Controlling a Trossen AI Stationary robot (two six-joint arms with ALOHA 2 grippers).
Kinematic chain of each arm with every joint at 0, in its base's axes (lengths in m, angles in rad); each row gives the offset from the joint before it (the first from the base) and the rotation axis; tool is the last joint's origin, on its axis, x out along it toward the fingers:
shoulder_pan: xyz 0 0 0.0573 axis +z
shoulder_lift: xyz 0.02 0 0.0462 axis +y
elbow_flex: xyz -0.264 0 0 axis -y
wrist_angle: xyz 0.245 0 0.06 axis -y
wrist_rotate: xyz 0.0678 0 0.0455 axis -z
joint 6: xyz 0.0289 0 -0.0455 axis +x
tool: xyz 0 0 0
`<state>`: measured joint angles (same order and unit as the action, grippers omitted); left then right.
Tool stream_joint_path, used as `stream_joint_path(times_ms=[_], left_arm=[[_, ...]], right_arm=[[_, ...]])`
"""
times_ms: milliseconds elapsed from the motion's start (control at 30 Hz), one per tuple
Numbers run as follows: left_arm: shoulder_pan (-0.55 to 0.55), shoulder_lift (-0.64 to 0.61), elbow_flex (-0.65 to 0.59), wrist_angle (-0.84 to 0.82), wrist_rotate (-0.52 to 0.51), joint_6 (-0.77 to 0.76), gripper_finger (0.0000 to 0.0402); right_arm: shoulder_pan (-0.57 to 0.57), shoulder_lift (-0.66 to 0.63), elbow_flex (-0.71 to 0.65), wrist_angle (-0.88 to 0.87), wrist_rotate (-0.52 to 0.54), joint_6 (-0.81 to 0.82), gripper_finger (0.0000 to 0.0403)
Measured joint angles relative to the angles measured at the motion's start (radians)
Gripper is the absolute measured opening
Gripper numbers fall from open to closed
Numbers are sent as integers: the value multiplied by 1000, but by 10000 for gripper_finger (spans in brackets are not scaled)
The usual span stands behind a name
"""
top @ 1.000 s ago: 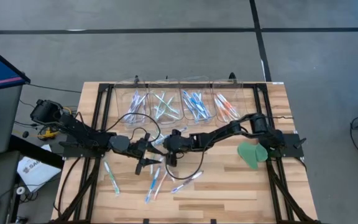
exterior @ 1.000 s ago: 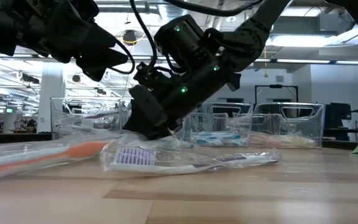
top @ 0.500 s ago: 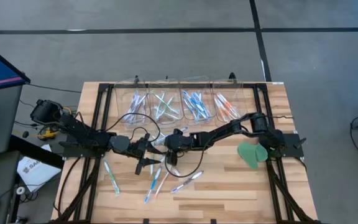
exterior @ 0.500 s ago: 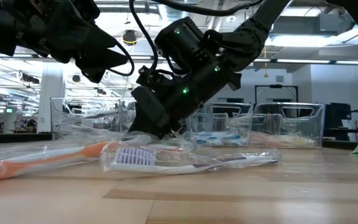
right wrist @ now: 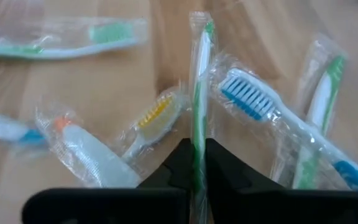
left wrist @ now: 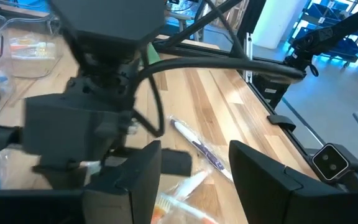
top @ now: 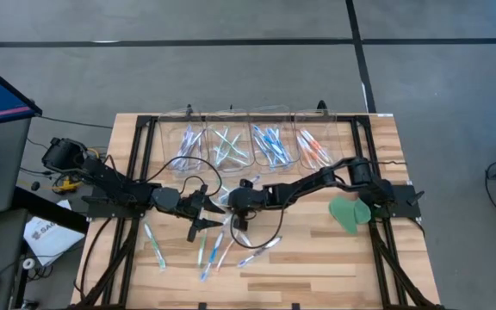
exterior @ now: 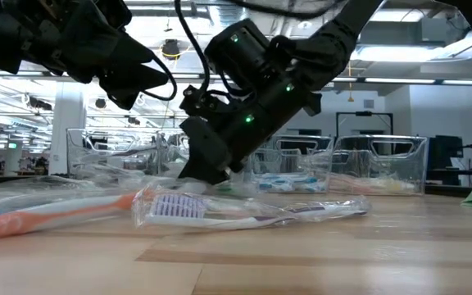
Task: Pick & Place Toothbrushes
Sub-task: Put the green toothbrush into the middle left transparent bin
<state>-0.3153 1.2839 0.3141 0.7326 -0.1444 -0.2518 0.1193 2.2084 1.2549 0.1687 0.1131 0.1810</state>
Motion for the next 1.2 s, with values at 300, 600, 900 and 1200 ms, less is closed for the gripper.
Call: stream_joint_path(times_ms=[300, 600, 900, 1200], left_arm=[[0, 0, 0, -1, 0, -1, 184], [0, 0, 0, -1, 0, -1, 184], [0, 0, 0, -1, 0, 0, 184], [0, 0, 0, 23, -20, 11, 184]], right_arm=[[26, -168, -10, -264, 14, -14, 16], [102, -365, -5, -478, 223, -18, 16], [180, -500, -3, -675, 417, 72, 16], [214, -506, -3, -677, 464, 82, 16]])
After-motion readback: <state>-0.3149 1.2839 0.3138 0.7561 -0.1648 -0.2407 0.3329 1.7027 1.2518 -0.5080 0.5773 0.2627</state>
